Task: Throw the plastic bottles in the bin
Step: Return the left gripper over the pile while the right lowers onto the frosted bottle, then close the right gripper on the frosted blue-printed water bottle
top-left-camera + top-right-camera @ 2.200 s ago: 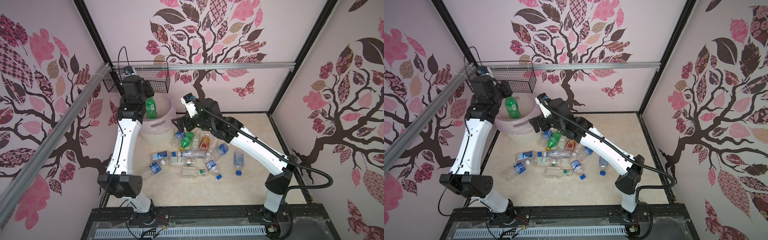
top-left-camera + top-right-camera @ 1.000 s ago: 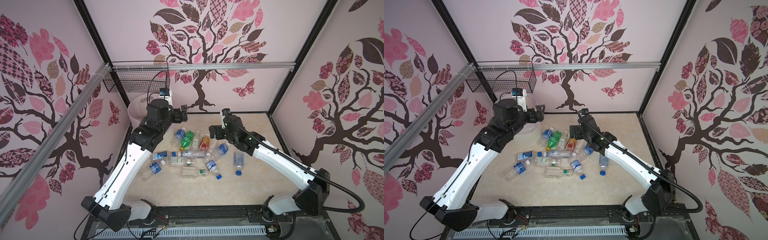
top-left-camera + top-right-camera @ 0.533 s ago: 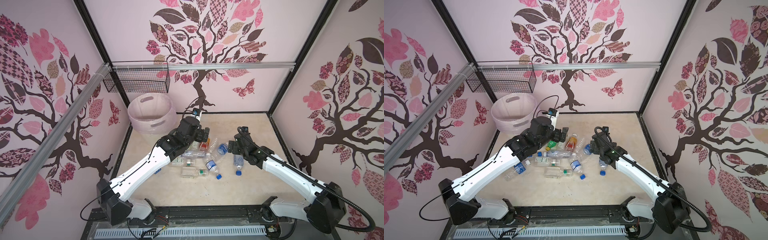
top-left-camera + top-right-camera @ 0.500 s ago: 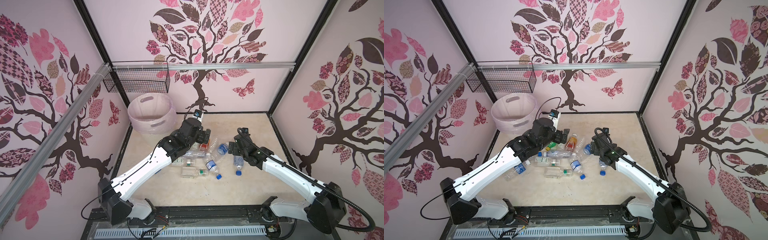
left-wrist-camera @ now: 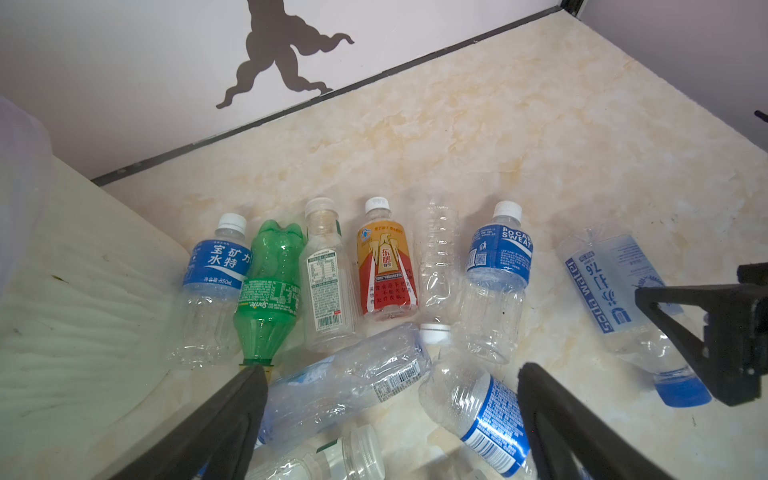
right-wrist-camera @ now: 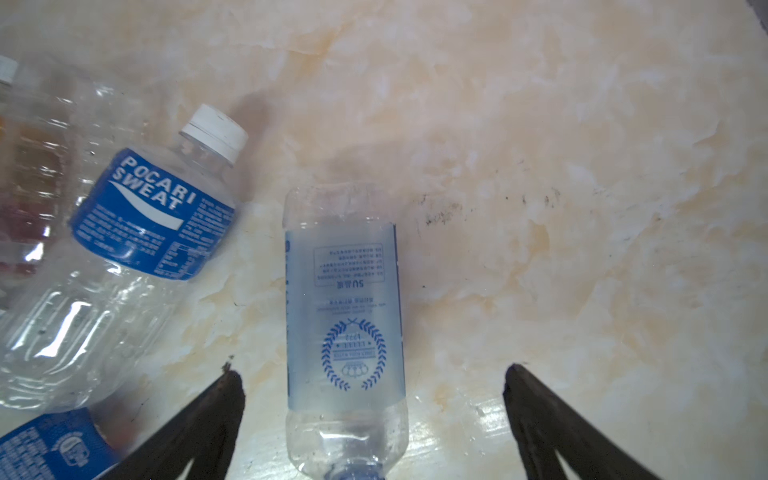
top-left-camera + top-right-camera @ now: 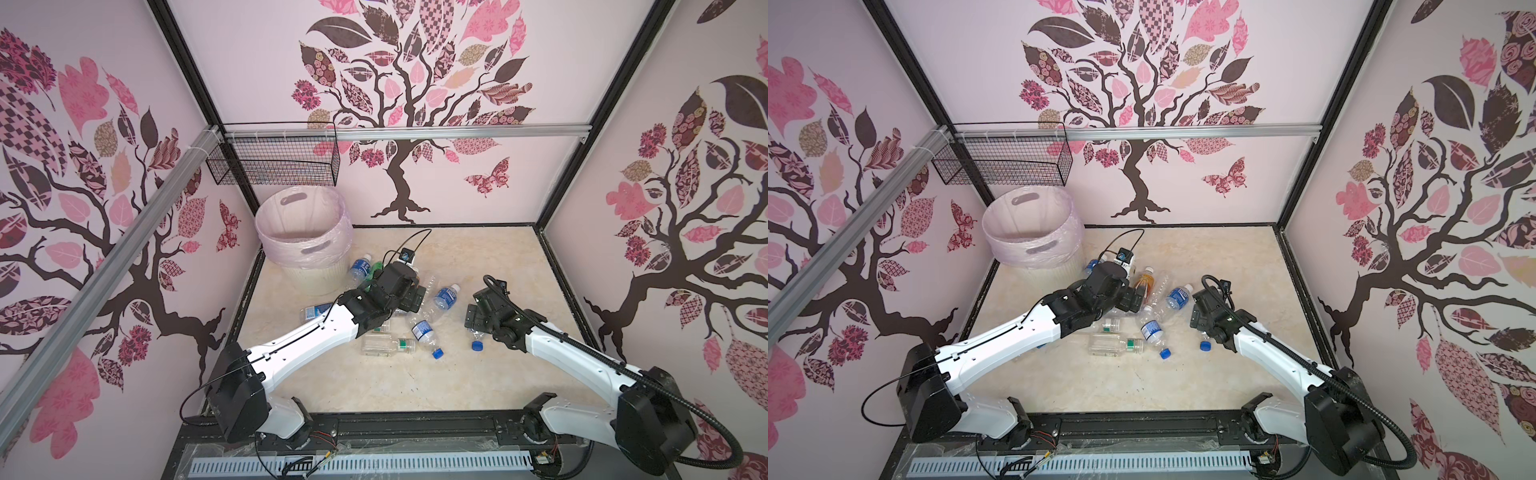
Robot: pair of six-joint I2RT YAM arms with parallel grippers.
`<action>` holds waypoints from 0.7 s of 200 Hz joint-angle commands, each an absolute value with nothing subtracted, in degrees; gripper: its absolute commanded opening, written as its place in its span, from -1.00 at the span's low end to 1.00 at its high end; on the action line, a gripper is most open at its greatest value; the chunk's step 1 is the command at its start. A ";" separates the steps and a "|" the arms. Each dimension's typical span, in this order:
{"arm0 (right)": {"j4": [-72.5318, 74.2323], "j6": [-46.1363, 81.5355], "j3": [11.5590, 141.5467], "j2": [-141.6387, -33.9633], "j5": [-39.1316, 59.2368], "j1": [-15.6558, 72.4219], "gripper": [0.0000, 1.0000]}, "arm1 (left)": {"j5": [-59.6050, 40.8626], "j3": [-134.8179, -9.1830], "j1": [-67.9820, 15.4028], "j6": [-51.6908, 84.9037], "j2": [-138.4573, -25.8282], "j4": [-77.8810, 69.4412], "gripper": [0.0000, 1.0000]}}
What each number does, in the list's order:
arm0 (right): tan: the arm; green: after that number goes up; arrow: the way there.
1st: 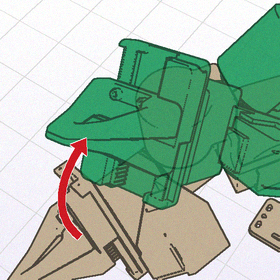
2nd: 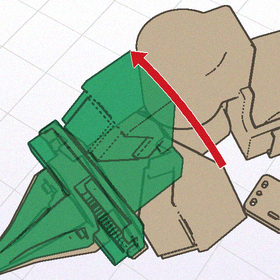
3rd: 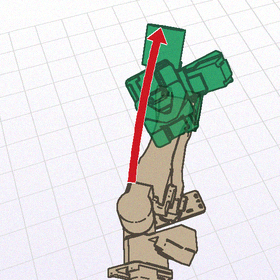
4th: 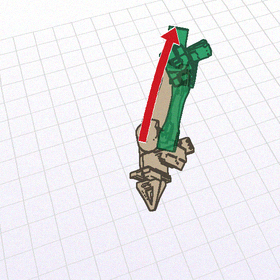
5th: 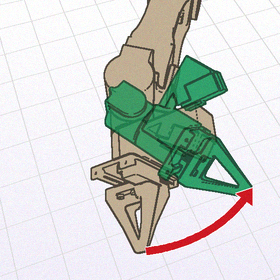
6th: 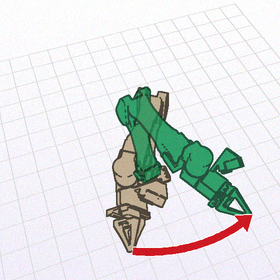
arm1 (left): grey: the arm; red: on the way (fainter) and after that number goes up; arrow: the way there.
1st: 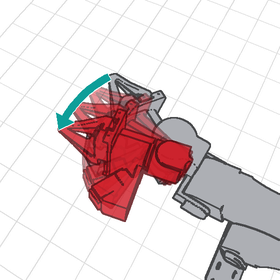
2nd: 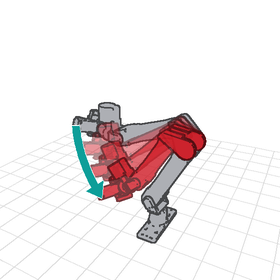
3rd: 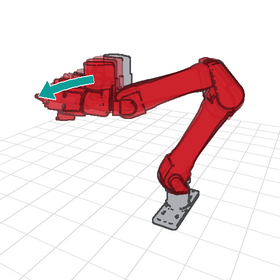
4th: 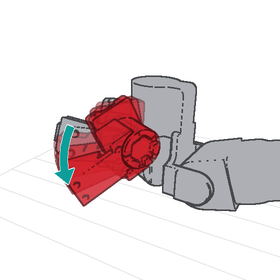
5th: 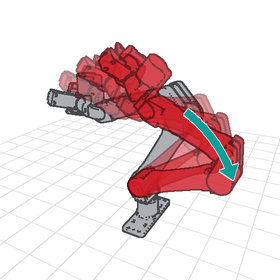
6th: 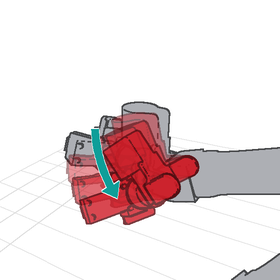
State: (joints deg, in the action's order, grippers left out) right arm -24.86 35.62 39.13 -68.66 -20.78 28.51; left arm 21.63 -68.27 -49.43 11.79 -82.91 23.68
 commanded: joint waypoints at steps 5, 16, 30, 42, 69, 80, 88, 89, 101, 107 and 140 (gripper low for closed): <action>-22.85 36.45 37.64 -67.30 -16.83 28.37 0.99 | 23.74 -67.23 -51.43 11.47 -82.13 19.95 0.94; -21.72 35.77 36.90 -67.11 -15.56 28.36 0.99 | 23.80 -67.21 -51.57 12.06 -83.08 20.17 0.94; -20.39 35.38 35.90 -66.67 -14.57 28.30 0.99 | 23.58 -67.44 -51.68 12.59 -84.33 20.34 0.94; -19.44 34.99 35.19 -66.67 -13.84 28.32 0.99 | 23.56 -68.03 -51.64 13.29 -85.34 21.03 0.94; -17.75 34.94 34.55 -67.79 -12.39 28.31 0.99 | 21.86 -68.77 -51.68 14.57 -86.44 22.10 0.94; -16.75 34.70 34.23 -68.23 -11.88 28.32 0.99 | 20.98 -68.50 -51.68 15.11 -86.40 21.63 0.94; -15.87 34.63 33.80 -68.53 -11.49 28.34 0.98 | 19.91 -67.95 -51.68 15.13 -86.40 21.13 0.94; -15.76 34.63 33.78 -68.54 -11.46 28.37 0.98 | 19.71 -67.90 -51.68 15.12 -86.40 21.07 0.94; -14.98 34.58 33.50 -69.30 -11.57 28.22 0.93 | 18.60 -67.89 -51.68 15.02 -86.72 21.24 0.94; -14.83 34.66 33.50 -69.85 -11.62 28.21 0.91 | 18.55 -68.18 -51.68 15.48 -86.97 21.71 0.94; -13.70 34.91 33.76 -72.35 -11.48 28.21 0.80 | 16.26 -71.52 -51.68 16.65 -89.27 26.16 0.94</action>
